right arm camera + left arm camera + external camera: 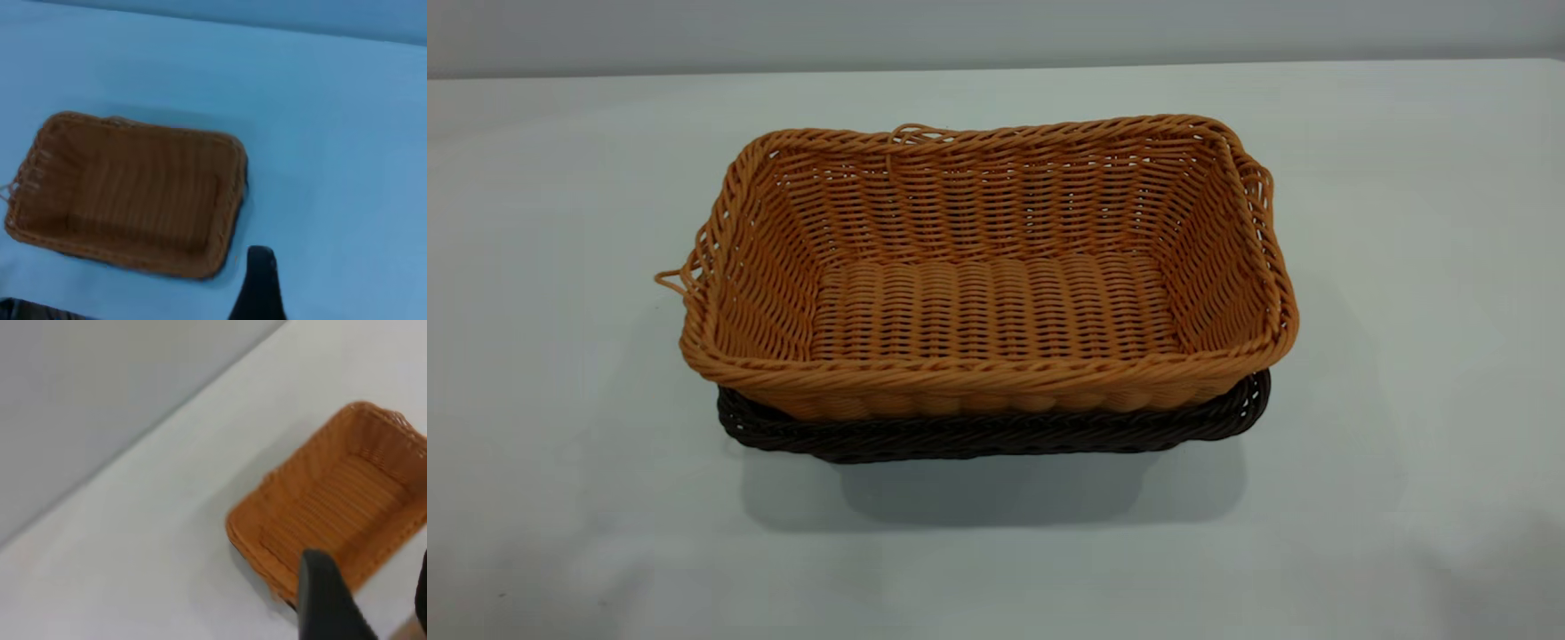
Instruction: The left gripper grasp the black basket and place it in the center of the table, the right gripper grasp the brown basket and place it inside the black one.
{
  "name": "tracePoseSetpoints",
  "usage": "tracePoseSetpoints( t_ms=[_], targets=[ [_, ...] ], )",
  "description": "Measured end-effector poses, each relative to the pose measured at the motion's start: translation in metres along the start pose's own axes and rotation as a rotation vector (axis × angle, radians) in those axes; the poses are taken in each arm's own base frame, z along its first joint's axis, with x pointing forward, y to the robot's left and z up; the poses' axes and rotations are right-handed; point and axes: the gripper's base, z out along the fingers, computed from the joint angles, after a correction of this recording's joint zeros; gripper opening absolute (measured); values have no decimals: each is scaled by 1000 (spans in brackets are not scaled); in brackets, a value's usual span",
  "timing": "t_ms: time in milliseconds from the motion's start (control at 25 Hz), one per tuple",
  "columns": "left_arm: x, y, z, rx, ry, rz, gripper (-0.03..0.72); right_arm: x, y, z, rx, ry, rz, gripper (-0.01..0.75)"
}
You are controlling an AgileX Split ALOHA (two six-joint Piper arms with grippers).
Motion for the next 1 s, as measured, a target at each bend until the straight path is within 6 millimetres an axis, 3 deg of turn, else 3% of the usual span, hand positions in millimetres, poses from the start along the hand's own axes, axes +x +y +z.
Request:
tracePoseSetpoints(
  t_ms=[120,200,360,480,720,1000],
  targets=[
    [22,-5,13,16,75,-48,325,48,-8,-12,69,-8,16,534],
    [43,-10,27,28,149,-82,345,81,-14,-9,117,8,14,534],
    [85,-20,50,45,289,-146,382,138,-21,6,141,21,9,533],
    [112,-27,60,46,358,-198,387,165,-25,24,143,43,11,533],
    [168,-40,67,42,444,-260,389,194,-25,58,76,111,51,533],
    [227,-54,71,33,452,-305,391,194,-23,60,59,99,60,533]
  ],
)
